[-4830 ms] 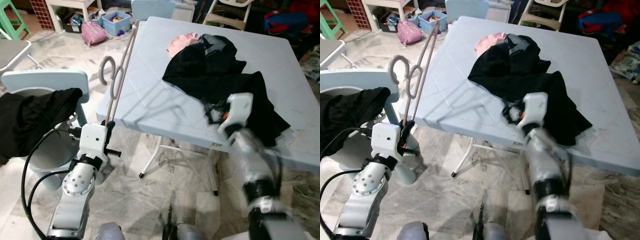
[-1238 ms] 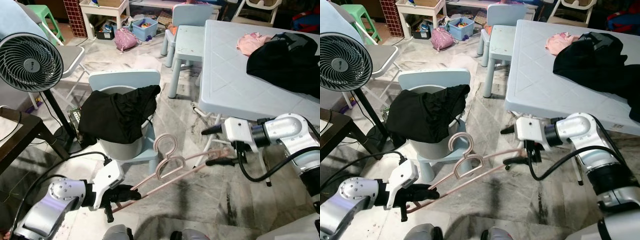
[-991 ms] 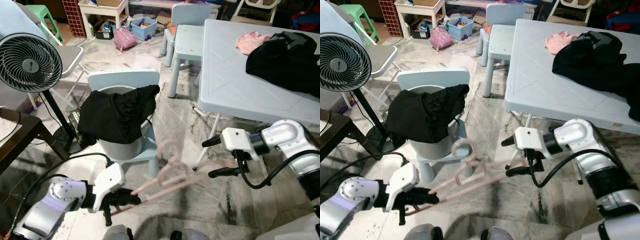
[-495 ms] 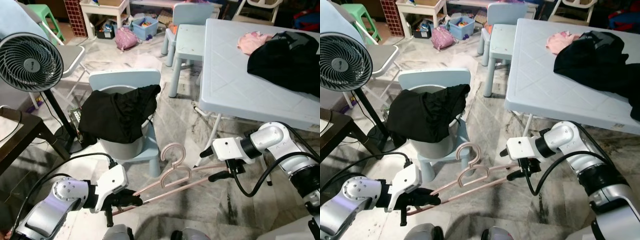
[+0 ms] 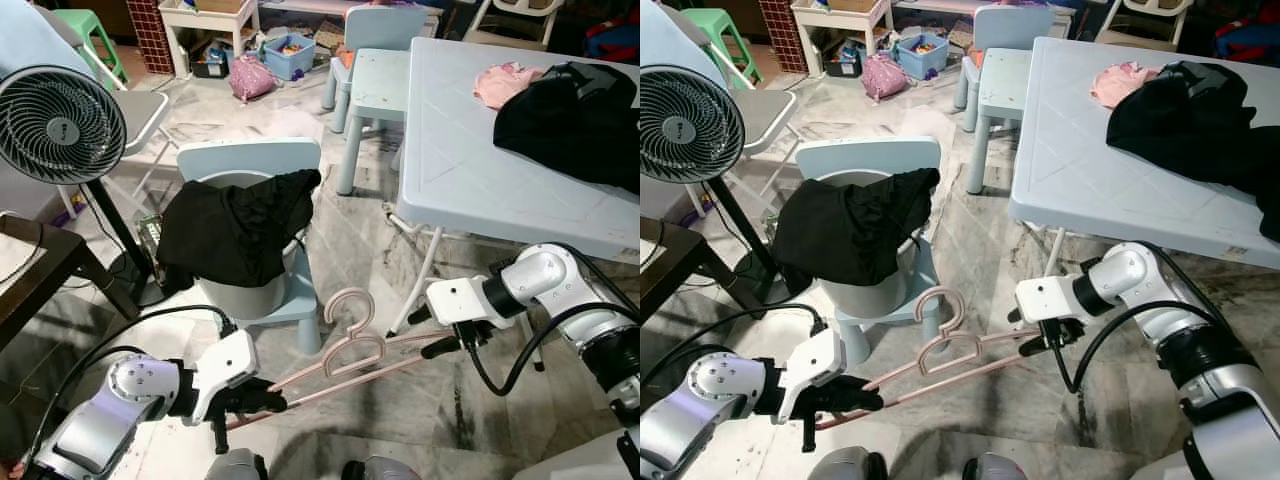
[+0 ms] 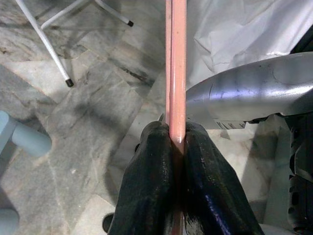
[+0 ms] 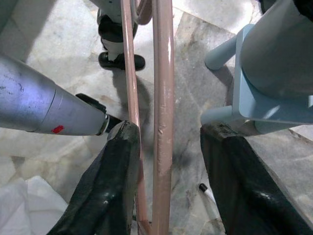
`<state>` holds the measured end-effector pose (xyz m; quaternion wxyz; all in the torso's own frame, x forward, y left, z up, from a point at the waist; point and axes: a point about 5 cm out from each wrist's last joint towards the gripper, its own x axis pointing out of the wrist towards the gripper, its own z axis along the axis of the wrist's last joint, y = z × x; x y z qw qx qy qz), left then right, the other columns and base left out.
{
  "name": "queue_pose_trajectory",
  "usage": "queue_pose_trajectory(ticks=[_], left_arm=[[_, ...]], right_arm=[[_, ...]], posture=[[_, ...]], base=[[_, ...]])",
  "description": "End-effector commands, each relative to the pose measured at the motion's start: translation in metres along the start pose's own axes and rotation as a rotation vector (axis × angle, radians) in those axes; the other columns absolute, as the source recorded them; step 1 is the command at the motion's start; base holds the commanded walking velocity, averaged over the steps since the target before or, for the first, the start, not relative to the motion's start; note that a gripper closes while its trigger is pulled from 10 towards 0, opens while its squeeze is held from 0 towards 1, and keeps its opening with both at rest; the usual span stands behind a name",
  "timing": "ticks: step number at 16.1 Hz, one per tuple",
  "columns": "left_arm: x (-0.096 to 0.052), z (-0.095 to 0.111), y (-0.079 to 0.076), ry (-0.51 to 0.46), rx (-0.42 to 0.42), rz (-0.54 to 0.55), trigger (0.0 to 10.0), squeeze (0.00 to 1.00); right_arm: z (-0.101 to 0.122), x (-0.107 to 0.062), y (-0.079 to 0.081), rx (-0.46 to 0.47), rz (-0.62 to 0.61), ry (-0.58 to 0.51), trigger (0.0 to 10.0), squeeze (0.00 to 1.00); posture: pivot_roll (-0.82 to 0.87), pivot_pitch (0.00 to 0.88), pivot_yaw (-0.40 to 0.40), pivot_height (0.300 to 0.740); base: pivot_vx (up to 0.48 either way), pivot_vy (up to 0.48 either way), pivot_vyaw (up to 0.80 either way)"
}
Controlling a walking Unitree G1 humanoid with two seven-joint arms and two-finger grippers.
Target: Hang hanger
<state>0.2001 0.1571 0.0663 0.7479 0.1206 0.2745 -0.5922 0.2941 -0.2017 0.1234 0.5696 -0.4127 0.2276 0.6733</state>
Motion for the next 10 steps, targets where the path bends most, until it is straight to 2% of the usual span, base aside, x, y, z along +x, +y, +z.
queue_pose_trajectory(ticks=[1,10], left_arm=[[0.0002,0.0021,0.0015,0.003,0.023,0.002,10.0,0.0],[0.0017,0.002,0.0035,0.006,0.038,0.014,10.0,0.0]], right_arm=[[-0.0016,-0.0058,-0.0003,-0.005,0.03,0.03,0.0,0.0],[-0.0108,-0.0031,0.0065,0.053,0.088,0.084,0.0,0.0]], posture=[[0.01,0.059,-0.028,0.74],[0.01,0.062,-0.03,0.74]], base=[[0.0,0.0,0.0],[0.0,0.0,0.0]])
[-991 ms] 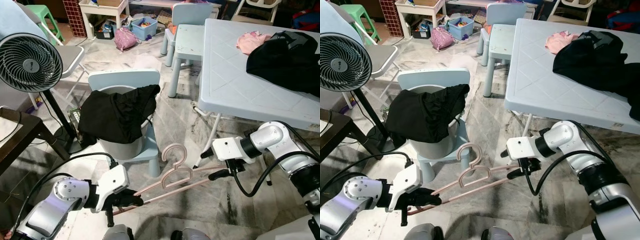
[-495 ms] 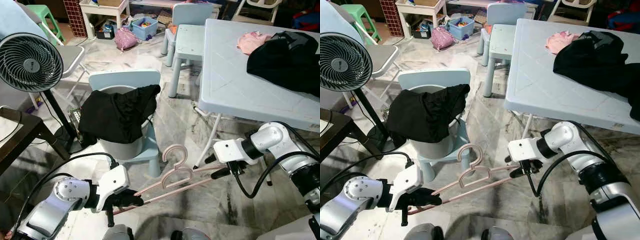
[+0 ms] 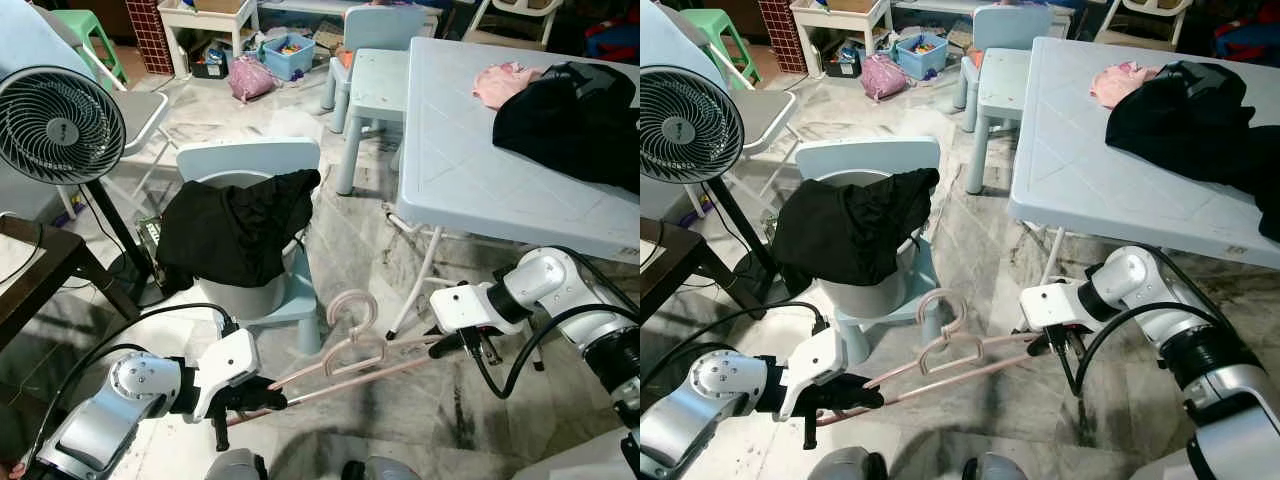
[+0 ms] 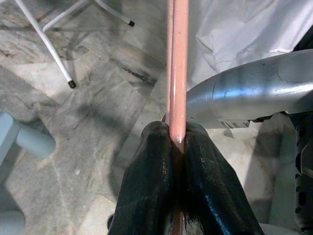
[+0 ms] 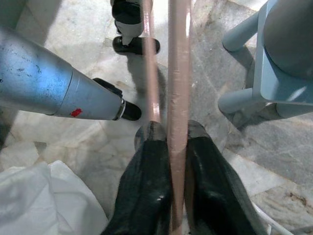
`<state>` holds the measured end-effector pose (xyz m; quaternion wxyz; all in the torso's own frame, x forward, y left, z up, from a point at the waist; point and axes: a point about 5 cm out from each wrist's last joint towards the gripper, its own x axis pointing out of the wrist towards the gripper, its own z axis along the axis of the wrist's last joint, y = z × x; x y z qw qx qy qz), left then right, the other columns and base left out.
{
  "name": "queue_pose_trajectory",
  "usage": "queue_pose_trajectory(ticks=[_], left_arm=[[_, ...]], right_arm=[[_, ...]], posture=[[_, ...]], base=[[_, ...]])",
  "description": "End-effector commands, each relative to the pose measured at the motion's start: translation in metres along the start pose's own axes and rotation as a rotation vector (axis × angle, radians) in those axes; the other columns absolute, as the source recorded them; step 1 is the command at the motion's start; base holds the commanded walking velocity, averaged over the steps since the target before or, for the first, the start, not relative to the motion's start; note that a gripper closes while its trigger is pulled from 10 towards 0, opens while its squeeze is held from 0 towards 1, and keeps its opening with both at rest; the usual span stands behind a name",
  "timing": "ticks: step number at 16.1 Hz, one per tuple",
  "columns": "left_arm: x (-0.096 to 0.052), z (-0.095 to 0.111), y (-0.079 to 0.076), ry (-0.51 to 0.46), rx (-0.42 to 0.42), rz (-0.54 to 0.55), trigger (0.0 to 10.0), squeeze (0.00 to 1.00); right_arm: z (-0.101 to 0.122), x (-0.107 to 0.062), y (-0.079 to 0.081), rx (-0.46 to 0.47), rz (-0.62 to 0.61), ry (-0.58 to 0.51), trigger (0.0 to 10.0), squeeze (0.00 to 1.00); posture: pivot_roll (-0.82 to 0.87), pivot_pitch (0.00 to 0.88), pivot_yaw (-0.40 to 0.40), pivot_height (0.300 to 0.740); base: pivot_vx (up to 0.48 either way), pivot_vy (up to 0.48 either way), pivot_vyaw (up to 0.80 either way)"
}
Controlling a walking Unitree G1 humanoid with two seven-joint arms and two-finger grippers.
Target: Hang hanger
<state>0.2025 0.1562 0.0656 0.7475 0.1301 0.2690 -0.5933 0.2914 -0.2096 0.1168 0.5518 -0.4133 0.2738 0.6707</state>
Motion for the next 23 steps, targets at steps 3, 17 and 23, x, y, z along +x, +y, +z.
queue_pose_trajectory(ticks=[3,17,23], left_arm=[[0.001,0.001,0.001,0.003,0.021,0.012,10.0,0.0],[-0.013,0.034,0.022,-0.122,0.124,0.262,10.0,1.0],[-0.016,0.043,0.044,-0.388,0.005,0.775,10.0,1.0]], right_arm=[[-0.003,-0.004,0.001,0.013,0.029,0.025,0.0,0.0],[-0.034,0.013,-0.01,0.078,-0.349,0.134,0.0,0.0],[-0.029,0.017,-0.007,0.45,-0.923,-0.335,0.0,0.0]], posture=[[0.01,0.063,-0.031,0.74],[0.03,0.043,-0.024,0.74],[0.0,0.053,-0.031,0.74]], base=[[0.0,0.0,0.0],[0.0,0.0,0.0],[0.0,0.0,0.0]])
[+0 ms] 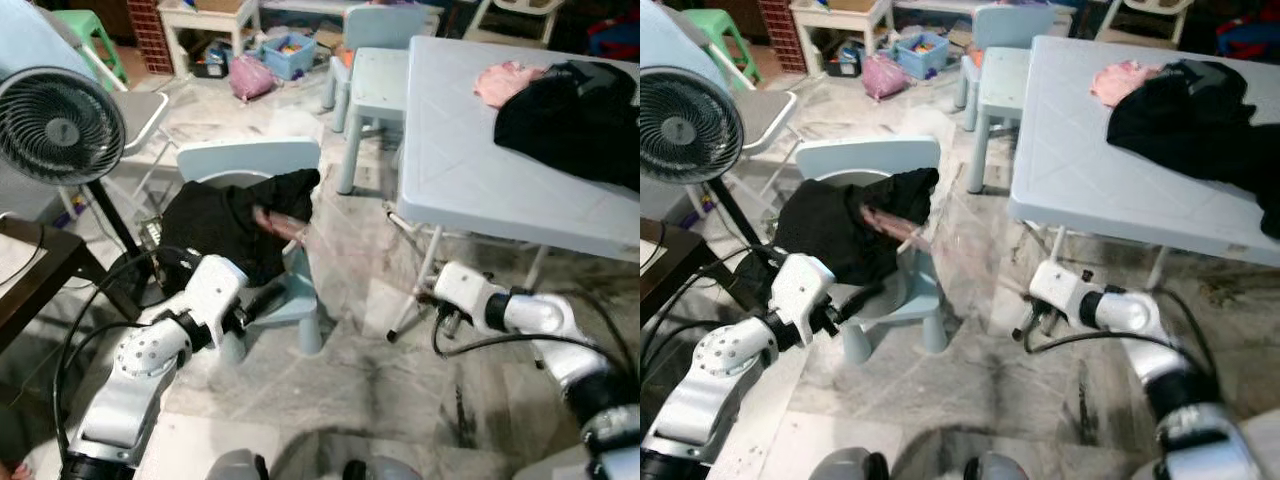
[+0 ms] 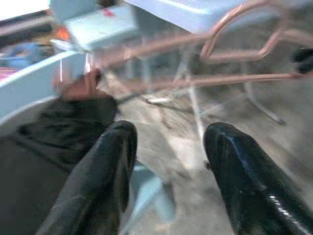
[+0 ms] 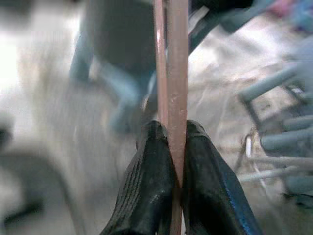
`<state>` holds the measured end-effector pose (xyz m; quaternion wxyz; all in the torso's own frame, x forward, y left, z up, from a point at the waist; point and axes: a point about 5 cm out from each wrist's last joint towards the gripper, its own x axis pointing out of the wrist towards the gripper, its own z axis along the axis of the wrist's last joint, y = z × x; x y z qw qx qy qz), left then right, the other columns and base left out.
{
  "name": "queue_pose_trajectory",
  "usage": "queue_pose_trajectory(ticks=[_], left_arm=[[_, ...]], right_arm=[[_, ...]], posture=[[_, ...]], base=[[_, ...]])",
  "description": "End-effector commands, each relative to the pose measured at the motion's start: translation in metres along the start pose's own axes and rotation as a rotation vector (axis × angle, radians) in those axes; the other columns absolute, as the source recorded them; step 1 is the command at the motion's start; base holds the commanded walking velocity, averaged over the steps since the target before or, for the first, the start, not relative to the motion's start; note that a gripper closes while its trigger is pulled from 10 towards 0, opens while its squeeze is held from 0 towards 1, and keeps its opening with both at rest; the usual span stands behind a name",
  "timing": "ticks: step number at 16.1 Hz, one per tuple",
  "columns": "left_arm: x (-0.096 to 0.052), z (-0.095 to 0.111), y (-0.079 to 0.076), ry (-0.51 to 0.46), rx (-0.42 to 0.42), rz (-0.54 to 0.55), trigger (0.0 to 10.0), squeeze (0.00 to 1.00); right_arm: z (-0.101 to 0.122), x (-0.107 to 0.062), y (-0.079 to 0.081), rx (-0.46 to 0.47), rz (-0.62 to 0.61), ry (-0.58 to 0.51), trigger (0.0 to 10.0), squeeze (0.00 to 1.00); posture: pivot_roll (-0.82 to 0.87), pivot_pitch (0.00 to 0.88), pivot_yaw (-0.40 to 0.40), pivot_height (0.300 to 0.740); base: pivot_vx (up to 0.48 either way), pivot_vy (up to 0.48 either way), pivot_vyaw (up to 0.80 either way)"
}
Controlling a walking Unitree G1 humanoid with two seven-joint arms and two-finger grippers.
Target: Hang hanger
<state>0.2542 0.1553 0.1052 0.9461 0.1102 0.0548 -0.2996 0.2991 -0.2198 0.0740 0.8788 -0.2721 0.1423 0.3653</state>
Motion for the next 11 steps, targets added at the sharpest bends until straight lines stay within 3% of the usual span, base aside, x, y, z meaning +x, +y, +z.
queue_pose_trajectory(ticks=[1,2,3,4,5,6,7,8,9,10,11], left_arm=[[-0.002,-0.001,0.002,-0.009,-0.011,0.044,10.0,1.0],[-0.001,-0.001,0.001,-0.019,-0.015,0.078,10.0,1.0],[0.003,-0.002,-0.001,-0.022,-0.016,0.116,10.0,1.0],[0.004,-0.003,-0.001,-0.022,-0.013,0.127,10.0,1.0],[0.006,-0.006,-0.004,-0.023,-0.047,0.14,10.0,1.0],[0.006,-0.007,-0.005,-0.023,-0.067,0.146,10.0,1.0],[0.005,-0.008,-0.005,-0.02,-0.081,0.163,10.0,1.0],[0.005,-0.009,-0.005,-0.015,-0.093,0.172,10.0,0.0],[0.005,-0.01,-0.003,-0.013,-0.126,0.191,10.0,0.0],[0.006,-0.009,-0.008,-0.021,-0.171,0.136,10.0,0.0],[0.007,-0.008,-0.01,-0.025,-0.174,0.114,10.0,0.0]], right_arm=[[0.012,-0.004,-0.01,0.063,-0.103,-0.105,0.0,0.0],[0.017,-0.003,-0.011,0.154,-0.208,-0.177,0.0,0.0],[0.023,-0.001,-0.02,0.274,-0.401,-0.246,0.0,0.0],[0.025,-0.001,-0.022,0.295,-0.448,-0.256,0.0,0.0],[0.03,-0.005,-0.028,0.358,-0.62,-0.281,0.0,0.0],[0.029,-0.007,-0.028,0.44,-0.683,-0.297,0.0,0.0],[0.028,-0.008,-0.024,0.49,-0.72,-0.294,4.2,0.0],[0.025,-0.008,-0.019,0.528,-0.73,-0.279,10.0,0.0],[0.027,-0.006,-0.007,0.516,-0.726,-0.282,10.0,0.0],[0.026,-0.005,0.001,0.521,-0.754,-0.273,10.0,0.0],[0.023,-0.003,0.006,0.566,-0.765,-0.245,10.0,0.0]], posture=[[0.0,0.054,-0.03,0.74],[0.0,0.054,-0.03,0.74],[-0.01,0.055,-0.027,0.74],[-0.01,0.055,-0.027,0.74],[-0.01,0.057,-0.034,0.74],[-0.01,0.058,-0.037,0.74],[0.0,0.062,-0.043,0.74],[0.0,0.062,-0.043,0.74],[0.0,0.065,-0.045,0.74],[0.0,0.065,-0.045,0.74],[0.0,0.065,-0.045,0.74]], base=[[0.0,0.0,0.0],[0.0,0.0,0.0],[0.0,0.0,0.0],[0.0,0.0,0.0],[0.0,0.0,0.0],[0.0,0.0,0.0],[0.0,0.0,0.0],[0.0,0.0,0.0],[0.0,0.0,0.0],[0.0,0.424,0.0],[0.0,0.48,0.0]])
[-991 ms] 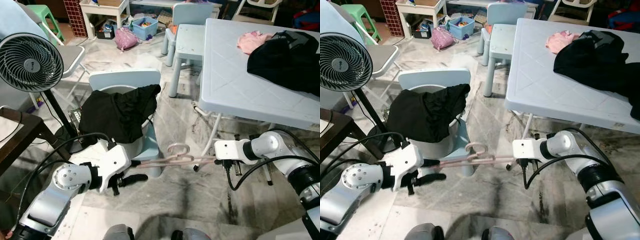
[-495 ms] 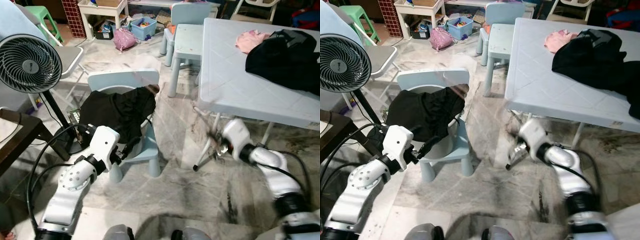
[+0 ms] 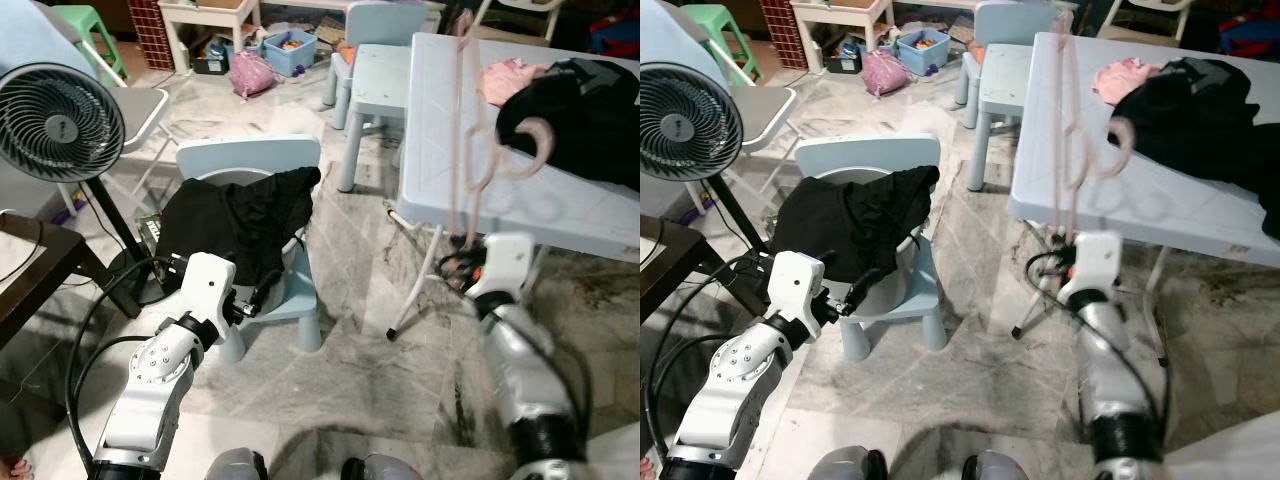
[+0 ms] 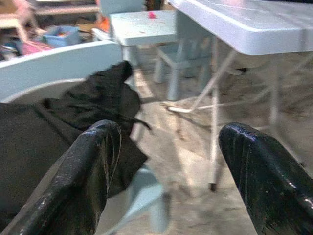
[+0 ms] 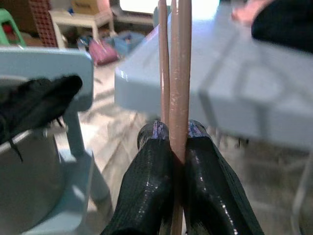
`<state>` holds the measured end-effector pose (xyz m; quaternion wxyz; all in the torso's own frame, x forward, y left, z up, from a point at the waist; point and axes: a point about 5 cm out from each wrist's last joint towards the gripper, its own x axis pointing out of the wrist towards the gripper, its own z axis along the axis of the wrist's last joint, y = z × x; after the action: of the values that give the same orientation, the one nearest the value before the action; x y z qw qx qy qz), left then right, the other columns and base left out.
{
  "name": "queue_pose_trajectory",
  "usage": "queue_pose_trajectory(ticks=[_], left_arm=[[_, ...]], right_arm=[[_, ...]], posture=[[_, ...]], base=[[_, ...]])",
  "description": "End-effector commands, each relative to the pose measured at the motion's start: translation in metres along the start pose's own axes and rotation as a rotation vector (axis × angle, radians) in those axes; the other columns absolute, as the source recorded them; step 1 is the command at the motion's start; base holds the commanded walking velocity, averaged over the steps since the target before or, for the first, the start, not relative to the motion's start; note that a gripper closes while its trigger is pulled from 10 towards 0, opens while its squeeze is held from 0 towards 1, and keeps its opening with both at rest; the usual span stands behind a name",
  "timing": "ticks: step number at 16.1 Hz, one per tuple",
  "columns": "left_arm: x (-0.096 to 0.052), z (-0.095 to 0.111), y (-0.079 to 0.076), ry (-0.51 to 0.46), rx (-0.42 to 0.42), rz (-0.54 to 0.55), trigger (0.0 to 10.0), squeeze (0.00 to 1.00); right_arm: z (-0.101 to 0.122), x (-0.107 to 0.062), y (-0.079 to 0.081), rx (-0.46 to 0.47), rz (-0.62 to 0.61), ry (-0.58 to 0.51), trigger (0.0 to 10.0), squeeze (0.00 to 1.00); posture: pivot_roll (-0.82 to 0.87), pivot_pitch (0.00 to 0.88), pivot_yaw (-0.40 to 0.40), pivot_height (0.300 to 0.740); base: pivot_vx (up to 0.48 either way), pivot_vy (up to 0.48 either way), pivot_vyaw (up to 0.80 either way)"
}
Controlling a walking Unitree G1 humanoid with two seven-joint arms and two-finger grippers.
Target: Hang hanger
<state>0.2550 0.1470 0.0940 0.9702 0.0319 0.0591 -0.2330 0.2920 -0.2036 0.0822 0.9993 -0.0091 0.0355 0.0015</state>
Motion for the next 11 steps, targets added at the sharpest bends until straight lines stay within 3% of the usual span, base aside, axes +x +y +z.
queue_pose_trajectory(ticks=[1,11], left_arm=[[0.0,0.001,-0.003,0.004,-0.012,-0.034,10.0,0.0],[0.004,0.004,0.004,-0.002,-0.021,-0.024,10.0,0.0]], right_arm=[[0.007,0.0,0.0,-0.002,-0.025,-0.013,10.0,0.0],[0.02,0.001,0.001,-0.045,-0.067,-0.043,10.0,0.0]], posture=[[0.0,0.065,-0.045,0.74],[-0.01,0.05,-0.047,0.74]], base=[[0.0,0.48,0.0],[0.0,0.48,-0.8]])
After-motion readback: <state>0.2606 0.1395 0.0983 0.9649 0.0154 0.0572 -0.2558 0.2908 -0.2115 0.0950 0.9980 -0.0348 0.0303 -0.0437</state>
